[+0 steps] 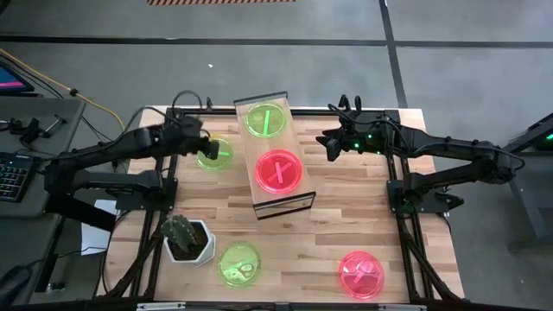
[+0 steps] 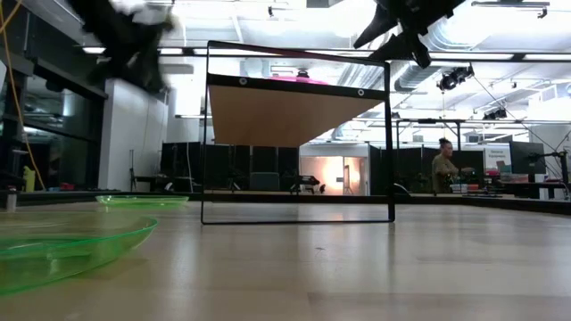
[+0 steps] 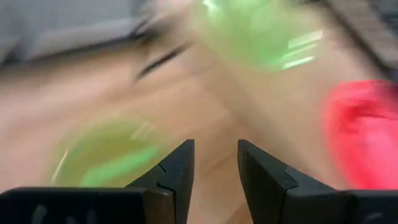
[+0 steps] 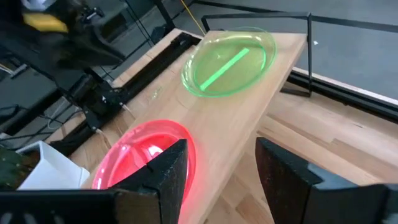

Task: Place and stack plates onto a shelf
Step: Stack the top green plate on top of the green plate on the shelf

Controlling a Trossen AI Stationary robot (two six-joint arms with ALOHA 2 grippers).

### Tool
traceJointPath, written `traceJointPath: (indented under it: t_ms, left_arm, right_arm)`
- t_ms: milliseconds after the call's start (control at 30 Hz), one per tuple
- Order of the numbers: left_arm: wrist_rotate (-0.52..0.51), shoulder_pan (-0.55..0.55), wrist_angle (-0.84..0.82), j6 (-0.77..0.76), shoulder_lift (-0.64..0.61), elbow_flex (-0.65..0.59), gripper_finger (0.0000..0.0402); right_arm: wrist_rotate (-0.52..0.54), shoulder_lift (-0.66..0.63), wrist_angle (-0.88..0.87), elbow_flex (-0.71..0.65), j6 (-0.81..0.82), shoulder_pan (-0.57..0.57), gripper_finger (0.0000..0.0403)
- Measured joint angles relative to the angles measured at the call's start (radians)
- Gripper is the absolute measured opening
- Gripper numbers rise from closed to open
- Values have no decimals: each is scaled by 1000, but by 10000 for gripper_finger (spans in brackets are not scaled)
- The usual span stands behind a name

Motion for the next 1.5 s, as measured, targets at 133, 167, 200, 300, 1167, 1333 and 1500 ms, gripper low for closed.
traceJointPath:
  t_ms: [133,167,200,300,1167,1333,1500]
  left_arm:
    - [-75,-38,-82,-299,-4,-135,110]
    - [-83,-50,-79,-359,-4,-175,110]
    - [-85,-62,-69,-414,-4,-217,110]
    - [-88,-100,-18,-578,-3,-333,110]
    - [-340,-127,98,-1041,173,-515,110]
    - [-367,-118,168,-1073,247,-515,110]
    - [-370,-118,221,-1071,306,-515,110]
  right_arm:
    - [0,0,-10,0,0,0,172]
    - [0,0,-13,0,0,0,172]
    - [0,0,-15,0,0,0,172]
    - [0,0,-20,0,-8,0,172]
    - [40,0,-23,0,-34,0,172]
    - [40,1,-23,0,-34,0,172]
    - [40,1,-23,0,-34,0,172]
